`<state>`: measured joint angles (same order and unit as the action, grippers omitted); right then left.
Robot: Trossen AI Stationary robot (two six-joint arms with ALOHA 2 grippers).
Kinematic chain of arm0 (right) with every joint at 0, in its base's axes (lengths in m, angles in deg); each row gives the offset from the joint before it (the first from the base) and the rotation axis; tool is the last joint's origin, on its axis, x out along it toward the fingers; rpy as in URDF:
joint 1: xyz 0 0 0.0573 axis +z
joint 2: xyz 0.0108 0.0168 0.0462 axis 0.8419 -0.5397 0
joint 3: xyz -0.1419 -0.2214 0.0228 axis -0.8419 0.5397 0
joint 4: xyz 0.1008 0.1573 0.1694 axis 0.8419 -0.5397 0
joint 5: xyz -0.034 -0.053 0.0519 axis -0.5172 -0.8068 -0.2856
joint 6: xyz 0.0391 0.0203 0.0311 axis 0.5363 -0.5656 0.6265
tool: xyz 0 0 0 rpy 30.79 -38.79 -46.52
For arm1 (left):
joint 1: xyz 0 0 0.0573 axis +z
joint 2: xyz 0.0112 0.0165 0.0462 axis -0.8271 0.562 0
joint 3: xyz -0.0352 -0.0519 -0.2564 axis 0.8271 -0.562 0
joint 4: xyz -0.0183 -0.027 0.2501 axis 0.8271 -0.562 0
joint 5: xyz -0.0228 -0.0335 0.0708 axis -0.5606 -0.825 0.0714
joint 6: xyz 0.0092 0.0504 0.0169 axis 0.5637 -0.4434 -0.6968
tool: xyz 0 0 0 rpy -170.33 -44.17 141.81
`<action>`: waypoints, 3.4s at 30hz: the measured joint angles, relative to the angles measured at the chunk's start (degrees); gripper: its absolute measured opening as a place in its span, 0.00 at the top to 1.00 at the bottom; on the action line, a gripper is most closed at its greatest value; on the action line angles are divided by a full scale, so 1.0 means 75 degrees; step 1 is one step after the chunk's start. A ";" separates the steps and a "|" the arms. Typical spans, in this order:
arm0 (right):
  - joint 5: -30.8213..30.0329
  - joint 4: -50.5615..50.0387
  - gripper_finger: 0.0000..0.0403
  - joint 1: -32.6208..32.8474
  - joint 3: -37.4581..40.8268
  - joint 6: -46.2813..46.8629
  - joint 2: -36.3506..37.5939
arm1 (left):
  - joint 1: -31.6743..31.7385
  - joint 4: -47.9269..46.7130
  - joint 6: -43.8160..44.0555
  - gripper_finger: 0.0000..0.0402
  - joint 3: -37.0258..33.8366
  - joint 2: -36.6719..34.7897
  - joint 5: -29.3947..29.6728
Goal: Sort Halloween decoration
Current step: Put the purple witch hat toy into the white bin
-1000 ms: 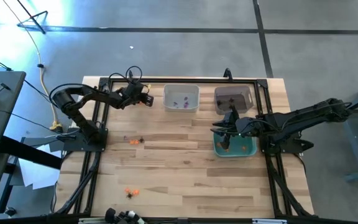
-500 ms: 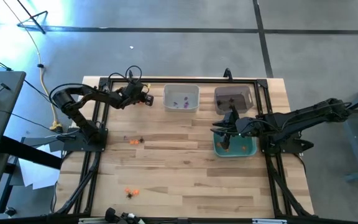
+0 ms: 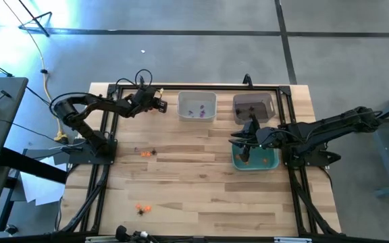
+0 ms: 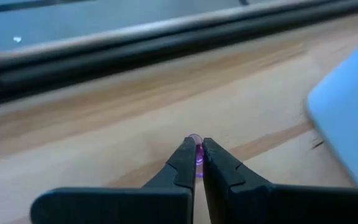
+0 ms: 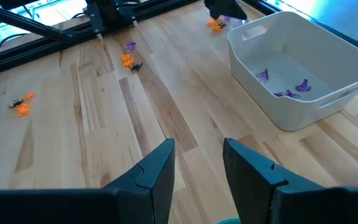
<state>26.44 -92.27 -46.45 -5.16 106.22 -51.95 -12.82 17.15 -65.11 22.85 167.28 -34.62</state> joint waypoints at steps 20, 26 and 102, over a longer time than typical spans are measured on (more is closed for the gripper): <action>0.0000 -0.0002 0.67 -0.0001 0.0000 0.0000 0.0000 | -0.1706 -0.0021 -0.0282 1.00 0.0986 -0.1791 -0.0033; 0.0000 -0.0005 0.67 -0.0002 0.0000 0.0000 0.0000 | -0.1871 -0.0026 -0.0345 1.00 0.1763 -0.0705 -0.0041; 0.0000 -0.0023 0.67 -0.0002 0.0000 0.0002 0.0000 | -0.0438 -0.2112 0.0025 0.71 -0.0494 -0.1479 0.1650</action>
<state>26.44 -92.44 -46.46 -5.16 106.24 -51.95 -16.10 1.30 -64.92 19.14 156.19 -22.25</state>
